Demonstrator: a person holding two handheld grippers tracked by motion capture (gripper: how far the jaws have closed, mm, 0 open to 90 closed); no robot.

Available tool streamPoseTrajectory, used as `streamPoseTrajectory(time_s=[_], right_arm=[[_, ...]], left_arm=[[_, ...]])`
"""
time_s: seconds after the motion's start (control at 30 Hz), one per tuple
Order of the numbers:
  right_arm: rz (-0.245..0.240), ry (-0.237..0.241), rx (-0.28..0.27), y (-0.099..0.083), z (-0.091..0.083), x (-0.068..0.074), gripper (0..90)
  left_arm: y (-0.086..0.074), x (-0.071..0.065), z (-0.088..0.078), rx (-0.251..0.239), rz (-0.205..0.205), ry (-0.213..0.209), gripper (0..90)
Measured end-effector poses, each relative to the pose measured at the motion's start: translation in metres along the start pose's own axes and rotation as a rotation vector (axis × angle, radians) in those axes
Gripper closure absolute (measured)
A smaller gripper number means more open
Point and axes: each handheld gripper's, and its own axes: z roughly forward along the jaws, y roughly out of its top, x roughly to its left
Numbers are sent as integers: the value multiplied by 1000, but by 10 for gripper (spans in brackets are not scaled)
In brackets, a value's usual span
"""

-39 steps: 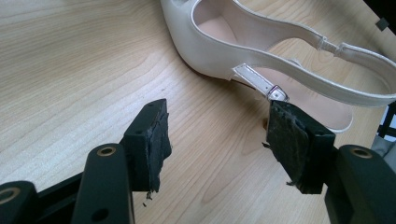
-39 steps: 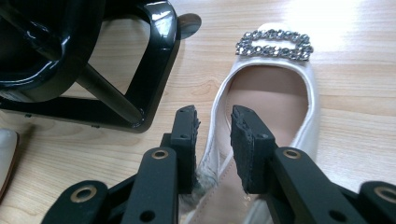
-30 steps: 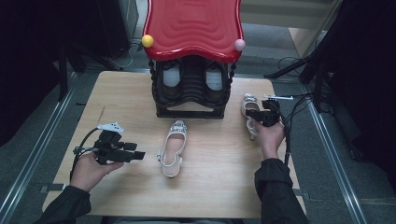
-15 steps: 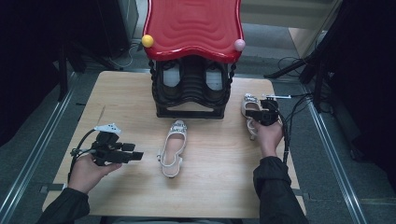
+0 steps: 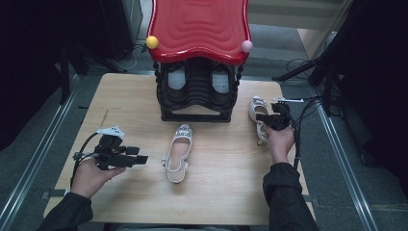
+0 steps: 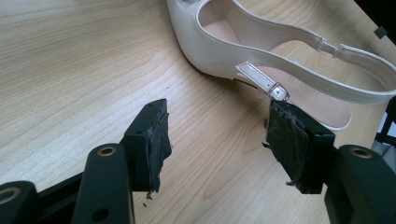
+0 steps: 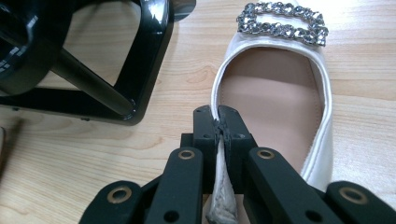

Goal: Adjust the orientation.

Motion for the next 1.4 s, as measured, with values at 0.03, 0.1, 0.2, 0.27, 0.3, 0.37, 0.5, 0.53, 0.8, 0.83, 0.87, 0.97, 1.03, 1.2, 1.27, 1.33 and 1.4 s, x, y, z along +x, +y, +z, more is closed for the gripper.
streamPoseTrajectory(time_s=[0.03, 0.1, 0.2, 0.27, 0.3, 0.37, 0.5, 0.53, 0.8, 0.83, 0.87, 0.97, 1.03, 1.2, 1.27, 1.33, 1.4], right_arm=[[5, 8, -5, 0, -2, -1, 879], [14, 26, -15, 0, -6, -2, 880], [28, 43, -23, 1, -12, -2, 880], [25, 48, -27, 0, -17, 0, 880], [20, 51, -32, 0, -19, 0, 880], [31, 63, -31, 0, -22, 0, 880], [44, 107, -40, -3, -27, 2, 880], [45, 110, -37, -3, -28, 4, 879], [15, 133, -30, -8, -37, 18, 879], [13, 135, -29, -9, -38, 20, 879], [7, 135, -26, -10, -41, 22, 879], [-5, 143, -24, -13, -45, 26, 879], [-7, 147, -25, -15, -47, 28, 879], [-14, 154, -18, -20, -51, 33, 879], [-20, 155, -15, -22, -52, 35, 879], [-19, 161, -13, -24, -53, 37, 879], [-26, 167, -9, -26, -53, 41, 879]], left_arm=[[0, 0, 1, 1, 2, -5, 393], [1, -1, 1, 2, 3, -4, 393], [3, -1, 3, 1, 4, -7, 393], [4, -1, 4, 5, 13, -13, 393], [4, -2, 4, 5, 12, -13, 393], [5, -2, 4, 7, 19, -16, 393], [7, -3, 4, 3, 24, -22, 392], [7, -3, 4, 3, 21, -26, 392], [12, -4, 8, 3, 32, -38, 391], [13, -4, 9, 7, 34, -42, 391], [14, -4, 10, 7, 36, -44, 391], [17, -5, 12, 11, 43, -51, 390], [18, -6, 14, 13, 49, -54, 390], [22, -8, 18, 16, 62, -64, 390], [24, -9, 19, 21, 65, -68, 390], [26, -9, 21, 22, 72, -70, 390], [27, -9, 22, 23, 73, -75, 390]])
